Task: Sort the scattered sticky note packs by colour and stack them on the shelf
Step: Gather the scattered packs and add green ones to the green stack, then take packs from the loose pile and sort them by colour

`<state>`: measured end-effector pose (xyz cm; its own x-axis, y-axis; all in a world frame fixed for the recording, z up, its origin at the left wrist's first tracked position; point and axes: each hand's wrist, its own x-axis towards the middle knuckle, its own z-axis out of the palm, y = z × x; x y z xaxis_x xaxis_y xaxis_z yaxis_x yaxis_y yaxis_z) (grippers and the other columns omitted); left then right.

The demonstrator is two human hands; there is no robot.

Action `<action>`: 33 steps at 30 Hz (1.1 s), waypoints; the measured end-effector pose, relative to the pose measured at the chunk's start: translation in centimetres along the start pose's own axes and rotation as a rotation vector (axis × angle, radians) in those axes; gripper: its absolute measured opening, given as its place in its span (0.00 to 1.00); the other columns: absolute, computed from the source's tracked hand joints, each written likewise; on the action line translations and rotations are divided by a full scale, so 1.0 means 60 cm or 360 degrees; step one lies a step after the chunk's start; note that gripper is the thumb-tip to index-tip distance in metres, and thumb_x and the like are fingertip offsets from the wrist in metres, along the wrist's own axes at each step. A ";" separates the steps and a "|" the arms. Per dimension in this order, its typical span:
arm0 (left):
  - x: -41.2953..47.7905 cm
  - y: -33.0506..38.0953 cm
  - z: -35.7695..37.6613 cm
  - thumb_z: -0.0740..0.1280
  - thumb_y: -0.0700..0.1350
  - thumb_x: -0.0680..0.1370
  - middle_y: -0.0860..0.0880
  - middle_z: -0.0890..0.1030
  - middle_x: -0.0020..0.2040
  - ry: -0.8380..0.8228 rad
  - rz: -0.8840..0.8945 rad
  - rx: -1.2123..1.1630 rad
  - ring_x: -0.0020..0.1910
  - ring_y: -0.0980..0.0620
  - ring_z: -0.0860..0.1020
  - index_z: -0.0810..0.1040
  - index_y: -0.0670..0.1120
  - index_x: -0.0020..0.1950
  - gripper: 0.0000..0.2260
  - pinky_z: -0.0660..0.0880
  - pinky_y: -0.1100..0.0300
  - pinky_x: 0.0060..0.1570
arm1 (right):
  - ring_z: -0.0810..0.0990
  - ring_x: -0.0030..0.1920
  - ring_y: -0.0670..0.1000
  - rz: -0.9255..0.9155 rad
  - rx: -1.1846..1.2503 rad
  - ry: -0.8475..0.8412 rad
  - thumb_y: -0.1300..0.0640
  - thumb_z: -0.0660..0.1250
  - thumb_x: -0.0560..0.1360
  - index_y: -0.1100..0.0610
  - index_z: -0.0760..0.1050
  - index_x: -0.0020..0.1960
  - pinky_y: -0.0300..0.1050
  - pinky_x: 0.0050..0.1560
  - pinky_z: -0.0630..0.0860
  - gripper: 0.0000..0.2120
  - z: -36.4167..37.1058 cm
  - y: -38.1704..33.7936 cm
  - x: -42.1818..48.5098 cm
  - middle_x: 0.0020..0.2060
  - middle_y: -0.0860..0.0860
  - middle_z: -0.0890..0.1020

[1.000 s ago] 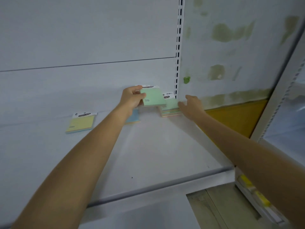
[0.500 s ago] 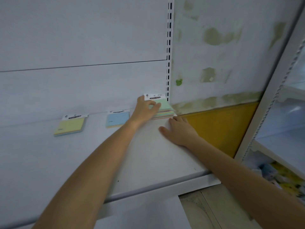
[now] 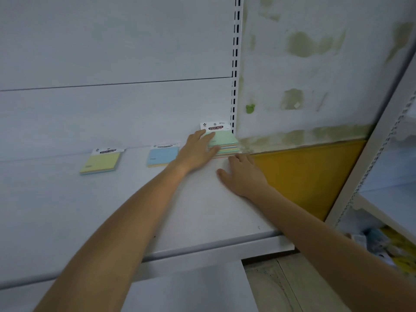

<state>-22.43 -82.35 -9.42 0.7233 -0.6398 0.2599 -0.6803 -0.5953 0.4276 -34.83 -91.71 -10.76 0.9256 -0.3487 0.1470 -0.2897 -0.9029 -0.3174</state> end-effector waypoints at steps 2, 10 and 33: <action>-0.014 -0.011 -0.015 0.56 0.53 0.80 0.47 0.60 0.76 0.0084 0.0035 0.0154 0.75 0.46 0.57 0.61 0.48 0.74 0.23 0.57 0.53 0.72 | 0.58 0.72 0.55 -0.0139 0.0008 0.0081 0.48 0.57 0.77 0.59 0.62 0.70 0.47 0.72 0.56 0.25 -0.004 -0.002 -0.003 0.71 0.55 0.65; -0.100 -0.106 -0.146 0.53 0.50 0.81 0.46 0.64 0.74 0.0280 -0.0063 0.0568 0.73 0.45 0.61 0.62 0.46 0.73 0.21 0.62 0.52 0.69 | 0.62 0.73 0.49 -0.0701 -0.0072 -0.0003 0.51 0.58 0.78 0.53 0.63 0.71 0.41 0.71 0.56 0.22 -0.013 -0.100 -0.007 0.73 0.49 0.64; -0.699 -0.618 -0.549 0.55 0.49 0.80 0.42 0.70 0.69 0.0579 -0.1035 0.0621 0.69 0.41 0.66 0.64 0.46 0.72 0.20 0.67 0.47 0.64 | 0.58 0.74 0.52 -0.1364 0.0099 -0.0362 0.50 0.54 0.80 0.53 0.60 0.73 0.42 0.72 0.52 0.22 0.224 -0.848 -0.117 0.74 0.52 0.62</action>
<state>-23.62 -17.44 -7.66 0.9331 0.0456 0.3568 -0.0588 -0.9593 0.2762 -23.32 -39.96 -8.23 0.8462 0.5051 0.1698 0.5326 -0.8132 -0.2348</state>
